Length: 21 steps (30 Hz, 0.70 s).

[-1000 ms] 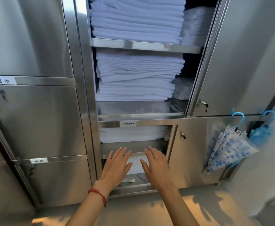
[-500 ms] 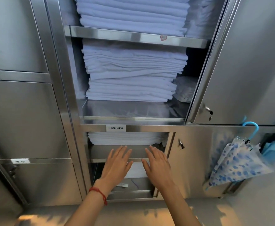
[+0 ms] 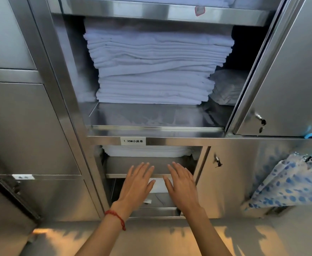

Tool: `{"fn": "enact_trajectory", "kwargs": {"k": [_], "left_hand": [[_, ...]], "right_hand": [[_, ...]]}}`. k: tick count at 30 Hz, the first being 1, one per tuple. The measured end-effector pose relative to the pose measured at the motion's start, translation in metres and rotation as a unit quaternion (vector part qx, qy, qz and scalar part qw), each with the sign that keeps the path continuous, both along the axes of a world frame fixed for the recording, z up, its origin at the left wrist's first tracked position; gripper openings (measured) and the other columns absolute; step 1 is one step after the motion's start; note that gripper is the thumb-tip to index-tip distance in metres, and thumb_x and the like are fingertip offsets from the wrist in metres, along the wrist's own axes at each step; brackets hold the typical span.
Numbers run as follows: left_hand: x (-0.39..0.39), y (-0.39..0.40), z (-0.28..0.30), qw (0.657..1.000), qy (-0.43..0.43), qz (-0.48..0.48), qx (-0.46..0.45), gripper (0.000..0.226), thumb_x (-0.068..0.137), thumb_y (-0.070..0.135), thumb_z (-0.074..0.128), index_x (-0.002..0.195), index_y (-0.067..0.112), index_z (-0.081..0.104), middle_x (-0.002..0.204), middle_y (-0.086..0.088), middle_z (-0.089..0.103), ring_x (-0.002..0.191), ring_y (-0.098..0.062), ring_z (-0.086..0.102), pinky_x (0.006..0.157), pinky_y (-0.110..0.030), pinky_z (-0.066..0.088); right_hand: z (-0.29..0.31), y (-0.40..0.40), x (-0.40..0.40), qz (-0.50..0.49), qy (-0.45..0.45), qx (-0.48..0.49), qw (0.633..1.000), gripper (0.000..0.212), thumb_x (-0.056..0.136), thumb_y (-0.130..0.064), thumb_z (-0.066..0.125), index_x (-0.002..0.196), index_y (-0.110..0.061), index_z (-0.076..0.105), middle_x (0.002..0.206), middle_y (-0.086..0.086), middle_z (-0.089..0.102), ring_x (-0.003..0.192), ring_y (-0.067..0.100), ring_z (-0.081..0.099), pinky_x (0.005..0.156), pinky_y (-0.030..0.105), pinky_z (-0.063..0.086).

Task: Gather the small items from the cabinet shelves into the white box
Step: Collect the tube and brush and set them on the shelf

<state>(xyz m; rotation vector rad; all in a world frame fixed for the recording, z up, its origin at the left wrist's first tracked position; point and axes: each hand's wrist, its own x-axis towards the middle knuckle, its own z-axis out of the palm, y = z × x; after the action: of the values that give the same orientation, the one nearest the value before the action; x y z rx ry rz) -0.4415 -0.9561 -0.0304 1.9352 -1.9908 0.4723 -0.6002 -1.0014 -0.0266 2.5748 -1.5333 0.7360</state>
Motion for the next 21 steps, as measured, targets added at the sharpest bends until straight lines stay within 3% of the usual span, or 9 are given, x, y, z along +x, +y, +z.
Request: {"fn": "enact_trajectory", "kwargs": {"k": [2, 6, 11, 17, 21], "left_hand": [[0.006, -0.013, -0.006, 1.0, 0.011, -0.011, 0.006, 0.041, 0.086, 0.04, 0.05, 0.112, 0.015, 0.069, 0.113, -0.004, 0.068, 0.106, -0.021, 0.065, 0.088, -0.044, 0.049], [0.019, -0.04, -0.015, 0.999, 0.029, -0.031, 0.032, 0.049, 0.087, 0.039, 0.036, 0.115, 0.014, 0.067, 0.116, -0.004, 0.067, 0.108, -0.02, 0.063, 0.091, -0.044, 0.048], [0.037, -0.069, -0.029, 0.998, 0.045, -0.047, 0.023, 0.048, 0.087, 0.037, 0.037, 0.115, 0.012, 0.067, 0.116, -0.006, 0.066, 0.108, -0.022, 0.063, 0.091, -0.045, 0.048], [0.057, -0.09, -0.053, 0.996, 0.05, -0.071, 0.023, 0.049, 0.086, 0.037, 0.036, 0.112, 0.011, 0.069, 0.113, -0.007, 0.068, 0.105, -0.023, 0.065, 0.086, -0.045, 0.051], [0.064, -0.1, -0.075, 0.996, 0.046, -0.078, 0.027, 0.04, 0.084, 0.035, 0.053, 0.113, 0.011, 0.068, 0.115, -0.008, 0.067, 0.105, -0.024, 0.065, 0.086, -0.046, 0.051]], "right_hand": [[-0.005, -0.011, 0.006, -0.003, 0.002, 0.009, 1.0, 0.066, 0.1, -0.046, 0.009, 0.115, -0.017, 0.066, 0.118, 0.004, 0.066, 0.11, 0.019, 0.063, 0.096, 0.035, 0.036], [-0.018, -0.034, 0.014, -0.017, -0.002, 0.018, 1.0, 0.052, 0.095, -0.044, 0.028, 0.112, -0.016, 0.068, 0.115, 0.004, 0.067, 0.106, 0.02, 0.065, 0.093, 0.034, 0.037], [-0.03, -0.059, 0.033, -0.023, 0.008, 0.039, 0.999, 0.067, 0.101, -0.045, 0.009, 0.113, -0.016, 0.068, 0.115, 0.004, 0.067, 0.106, 0.02, 0.064, 0.094, 0.034, 0.036], [-0.053, -0.075, 0.053, -0.032, 0.016, 0.054, 0.998, 0.062, 0.101, -0.045, 0.013, 0.115, -0.015, 0.066, 0.118, 0.004, 0.066, 0.108, 0.02, 0.063, 0.095, 0.034, 0.035], [-0.067, -0.085, 0.06, -0.033, 0.006, 0.051, 0.998, 0.064, 0.101, -0.045, 0.011, 0.114, -0.014, 0.066, 0.118, 0.006, 0.065, 0.109, 0.023, 0.063, 0.094, 0.037, 0.04]]}}
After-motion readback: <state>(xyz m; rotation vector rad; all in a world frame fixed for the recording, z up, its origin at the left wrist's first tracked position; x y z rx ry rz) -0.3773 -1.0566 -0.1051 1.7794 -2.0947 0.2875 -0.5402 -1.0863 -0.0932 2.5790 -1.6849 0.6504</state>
